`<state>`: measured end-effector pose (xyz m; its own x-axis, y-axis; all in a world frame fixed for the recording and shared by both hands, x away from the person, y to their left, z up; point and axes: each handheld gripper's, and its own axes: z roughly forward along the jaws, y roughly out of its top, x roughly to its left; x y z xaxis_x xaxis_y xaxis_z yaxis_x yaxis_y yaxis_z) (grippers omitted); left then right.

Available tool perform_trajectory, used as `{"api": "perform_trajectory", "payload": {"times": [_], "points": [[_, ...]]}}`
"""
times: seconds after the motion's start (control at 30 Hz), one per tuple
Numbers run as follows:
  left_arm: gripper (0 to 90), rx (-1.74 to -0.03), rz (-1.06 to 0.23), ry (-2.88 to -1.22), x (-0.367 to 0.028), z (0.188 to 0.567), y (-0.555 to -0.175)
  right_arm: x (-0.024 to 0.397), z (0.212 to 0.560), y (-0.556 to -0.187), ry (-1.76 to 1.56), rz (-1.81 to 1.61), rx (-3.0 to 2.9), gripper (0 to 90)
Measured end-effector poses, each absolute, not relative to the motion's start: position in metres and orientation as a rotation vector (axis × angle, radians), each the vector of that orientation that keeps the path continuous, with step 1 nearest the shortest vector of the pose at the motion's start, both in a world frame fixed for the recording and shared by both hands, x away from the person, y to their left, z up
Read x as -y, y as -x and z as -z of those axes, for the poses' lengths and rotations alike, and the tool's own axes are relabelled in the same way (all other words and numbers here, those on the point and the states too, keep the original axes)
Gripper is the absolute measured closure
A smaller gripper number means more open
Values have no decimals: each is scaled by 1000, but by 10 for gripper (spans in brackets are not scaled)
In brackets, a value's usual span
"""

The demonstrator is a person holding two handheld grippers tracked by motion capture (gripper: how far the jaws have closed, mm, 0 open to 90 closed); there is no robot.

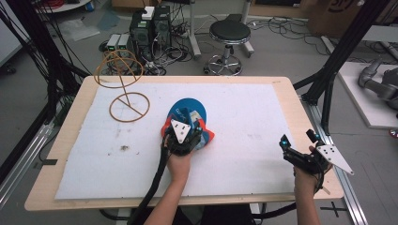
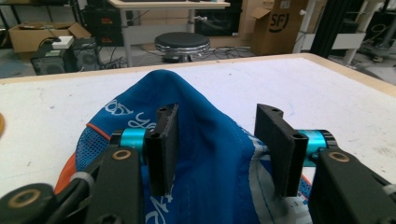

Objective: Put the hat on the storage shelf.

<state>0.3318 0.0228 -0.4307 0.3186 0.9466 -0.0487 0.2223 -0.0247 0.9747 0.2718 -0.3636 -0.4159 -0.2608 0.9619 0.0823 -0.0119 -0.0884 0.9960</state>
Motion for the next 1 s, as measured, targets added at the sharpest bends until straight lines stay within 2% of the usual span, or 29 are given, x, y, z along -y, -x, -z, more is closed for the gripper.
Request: {"api": "perform_trajectory", "payload": {"times": [0.23, 0.27, 0.3, 0.37, 1.0], "points": [[746, -1105, -836, -1494, -21, 432, -330, 363, 416, -272, -1120, -1479, -1341, 15], [746, -1098, -822, -1503, -22, 433, -330, 363, 416, -272, -1121, -1479, -1342, 16], [823, -1098, -820, -1506, -22, 433, -330, 364, 416, -272, -1120, -1480, -1341, 16], [859, -1098, -802, -1507, -23, 434, -331, 363, 416, -272, -1126, -1482, -1341, 16], [878, -1033, -786, -1370, -49, 409, -330, 363, 417, -272, -1122, -1482, -1339, 16]]}}
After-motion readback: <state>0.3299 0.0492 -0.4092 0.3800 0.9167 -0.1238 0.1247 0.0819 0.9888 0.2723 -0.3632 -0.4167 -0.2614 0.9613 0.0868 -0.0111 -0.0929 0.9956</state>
